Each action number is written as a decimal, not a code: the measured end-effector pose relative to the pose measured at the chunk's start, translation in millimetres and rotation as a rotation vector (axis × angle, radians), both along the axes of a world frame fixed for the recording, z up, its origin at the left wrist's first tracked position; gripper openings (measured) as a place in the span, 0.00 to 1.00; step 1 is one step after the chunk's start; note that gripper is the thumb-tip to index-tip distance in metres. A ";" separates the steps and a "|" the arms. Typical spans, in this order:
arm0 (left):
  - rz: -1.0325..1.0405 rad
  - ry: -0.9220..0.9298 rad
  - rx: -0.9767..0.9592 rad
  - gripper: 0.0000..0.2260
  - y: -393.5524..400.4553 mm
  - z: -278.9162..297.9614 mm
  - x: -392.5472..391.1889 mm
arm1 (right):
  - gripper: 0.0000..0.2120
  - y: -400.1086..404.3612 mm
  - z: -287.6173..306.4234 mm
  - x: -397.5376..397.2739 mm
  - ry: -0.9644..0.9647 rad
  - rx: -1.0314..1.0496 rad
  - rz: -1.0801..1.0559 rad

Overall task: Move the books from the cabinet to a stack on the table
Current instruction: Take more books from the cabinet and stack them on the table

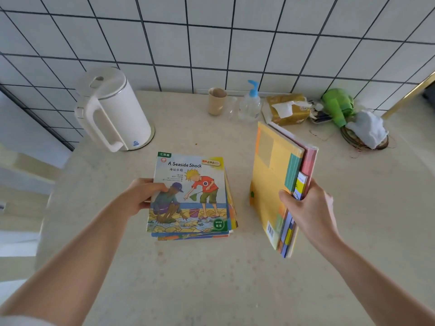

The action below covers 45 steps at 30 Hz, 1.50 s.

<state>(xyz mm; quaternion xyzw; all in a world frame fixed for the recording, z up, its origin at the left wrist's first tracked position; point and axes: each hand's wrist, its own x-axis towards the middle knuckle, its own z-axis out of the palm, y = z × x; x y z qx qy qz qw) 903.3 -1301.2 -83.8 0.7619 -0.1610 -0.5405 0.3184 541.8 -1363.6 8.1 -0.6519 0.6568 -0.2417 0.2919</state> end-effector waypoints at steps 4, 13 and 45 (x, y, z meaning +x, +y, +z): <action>-0.062 -0.001 -0.004 0.14 -7.1 6.4 7.1 | 0.05 -0.8 2.1 3.2 -0.009 0.008 0.005; -0.246 -0.545 0.034 0.14 -5.7 4.9 -19.3 | 0.05 7.0 -3.0 10.7 -0.023 -0.008 -0.004; -0.234 -0.454 -0.483 0.35 86.8 1.2 -330.4 | 0.34 99.9 -47.0 -70.3 -0.357 0.249 0.491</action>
